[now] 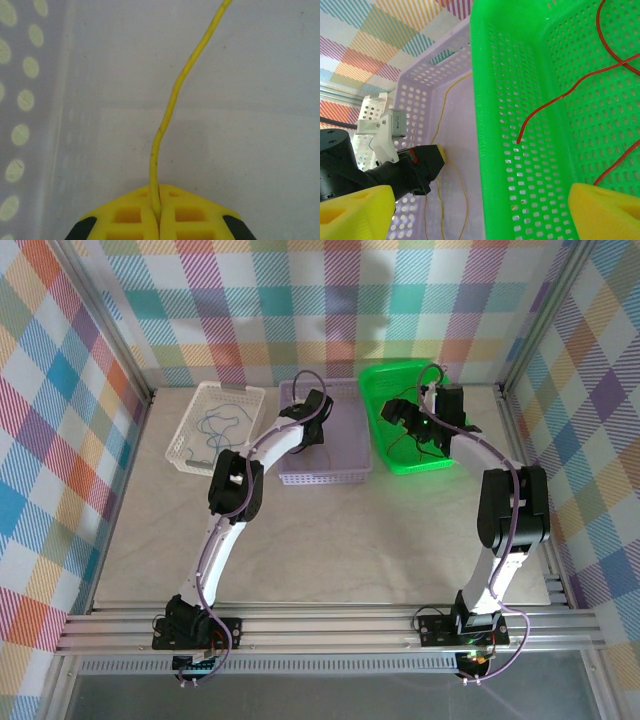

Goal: Untangle the cables

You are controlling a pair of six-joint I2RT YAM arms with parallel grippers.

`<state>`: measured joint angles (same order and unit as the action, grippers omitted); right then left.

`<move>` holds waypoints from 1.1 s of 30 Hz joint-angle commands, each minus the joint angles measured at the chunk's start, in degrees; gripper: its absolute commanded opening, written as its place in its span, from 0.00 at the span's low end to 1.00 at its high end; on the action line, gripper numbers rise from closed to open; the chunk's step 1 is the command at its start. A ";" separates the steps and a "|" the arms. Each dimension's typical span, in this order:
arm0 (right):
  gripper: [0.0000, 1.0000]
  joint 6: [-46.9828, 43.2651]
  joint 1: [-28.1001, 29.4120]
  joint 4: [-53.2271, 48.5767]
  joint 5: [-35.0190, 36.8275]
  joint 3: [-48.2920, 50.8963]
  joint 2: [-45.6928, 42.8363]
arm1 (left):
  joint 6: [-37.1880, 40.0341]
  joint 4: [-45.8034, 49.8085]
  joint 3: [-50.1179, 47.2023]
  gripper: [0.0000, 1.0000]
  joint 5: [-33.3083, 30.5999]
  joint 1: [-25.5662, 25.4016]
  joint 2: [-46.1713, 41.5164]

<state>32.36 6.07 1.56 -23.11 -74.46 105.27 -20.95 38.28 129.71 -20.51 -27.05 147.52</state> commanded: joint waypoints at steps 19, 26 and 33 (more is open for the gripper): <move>0.90 -6.61 0.61 -7.94 8.16 -6.87 1.13 | 2.97 3.71 3.43 0.87 2.66 0.95 -7.25; 0.90 -11.57 -0.15 -12.91 15.26 -15.16 6.08 | 6.38 2.79 3.74 1.00 3.57 0.64 -12.67; 0.90 -16.19 -0.62 -19.39 21.16 -28.57 16.18 | 9.03 3.25 1.98 1.00 2.82 -1.37 -18.62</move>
<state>20.01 5.89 -13.61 -6.13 -99.42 118.80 -14.46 40.42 131.52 -17.04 -27.11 132.92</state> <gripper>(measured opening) 0.898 0.998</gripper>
